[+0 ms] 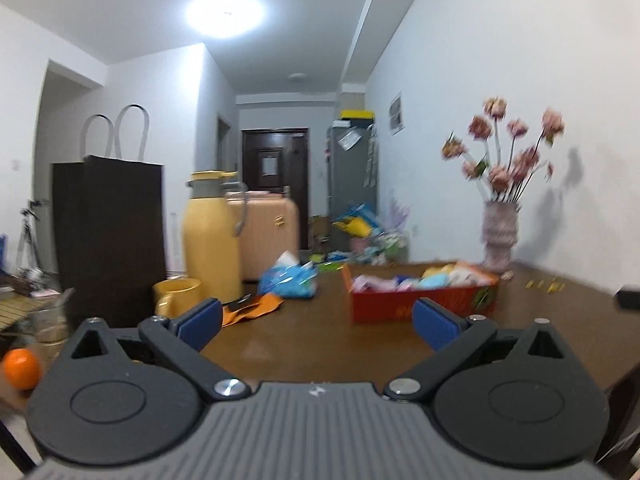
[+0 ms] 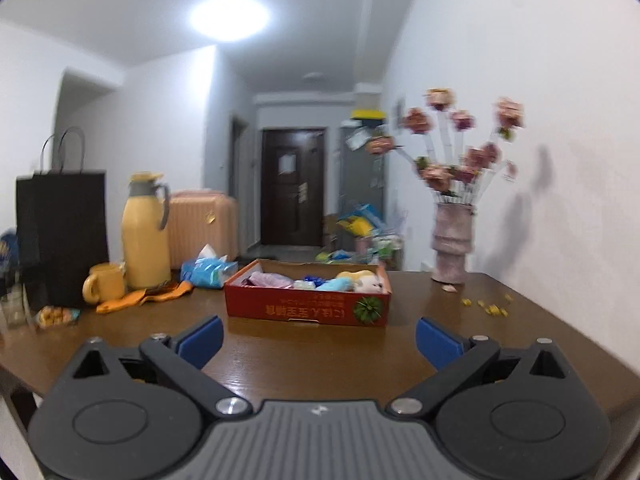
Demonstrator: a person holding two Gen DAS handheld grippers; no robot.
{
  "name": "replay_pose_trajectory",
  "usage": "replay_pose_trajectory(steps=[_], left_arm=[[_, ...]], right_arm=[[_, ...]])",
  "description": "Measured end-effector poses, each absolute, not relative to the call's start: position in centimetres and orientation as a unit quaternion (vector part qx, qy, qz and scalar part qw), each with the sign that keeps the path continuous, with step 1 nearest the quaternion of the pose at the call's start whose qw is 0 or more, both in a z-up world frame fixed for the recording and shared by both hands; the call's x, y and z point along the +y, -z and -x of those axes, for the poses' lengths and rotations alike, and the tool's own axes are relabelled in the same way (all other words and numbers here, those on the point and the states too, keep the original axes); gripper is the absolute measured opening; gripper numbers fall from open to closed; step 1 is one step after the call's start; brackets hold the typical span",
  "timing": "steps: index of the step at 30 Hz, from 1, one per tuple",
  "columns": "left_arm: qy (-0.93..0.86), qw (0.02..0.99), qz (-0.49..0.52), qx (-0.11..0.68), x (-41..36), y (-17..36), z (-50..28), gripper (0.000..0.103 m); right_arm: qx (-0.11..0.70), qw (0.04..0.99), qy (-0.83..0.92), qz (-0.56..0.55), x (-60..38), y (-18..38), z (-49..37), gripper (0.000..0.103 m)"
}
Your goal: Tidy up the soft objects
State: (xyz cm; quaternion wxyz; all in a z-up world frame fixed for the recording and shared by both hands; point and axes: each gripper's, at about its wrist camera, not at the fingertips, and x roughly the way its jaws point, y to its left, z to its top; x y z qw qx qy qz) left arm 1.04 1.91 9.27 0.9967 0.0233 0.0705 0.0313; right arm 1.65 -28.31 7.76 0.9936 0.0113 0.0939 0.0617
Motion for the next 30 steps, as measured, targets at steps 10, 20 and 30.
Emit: replay_pose_trajectory(steps=[10, 20, 30], left_arm=[[-0.031, 0.995, -0.033, 0.091, 1.9, -8.0, -0.7, 0.103], [-0.026, 0.995, -0.034, 0.089, 1.8, -8.1, -0.5, 0.103], [-0.029, 0.995, -0.033, 0.089, 1.9, -8.1, -0.6, 0.103]], right_arm=[[0.121, 0.988, -0.100, -0.011, -24.6, -5.5, -0.3, 0.103], [0.127, 0.986, -0.101, -0.035, -25.1, -5.9, -0.9, 0.103], [0.126, 0.987, -0.093, -0.039, -25.7, -5.5, -1.0, 0.103]])
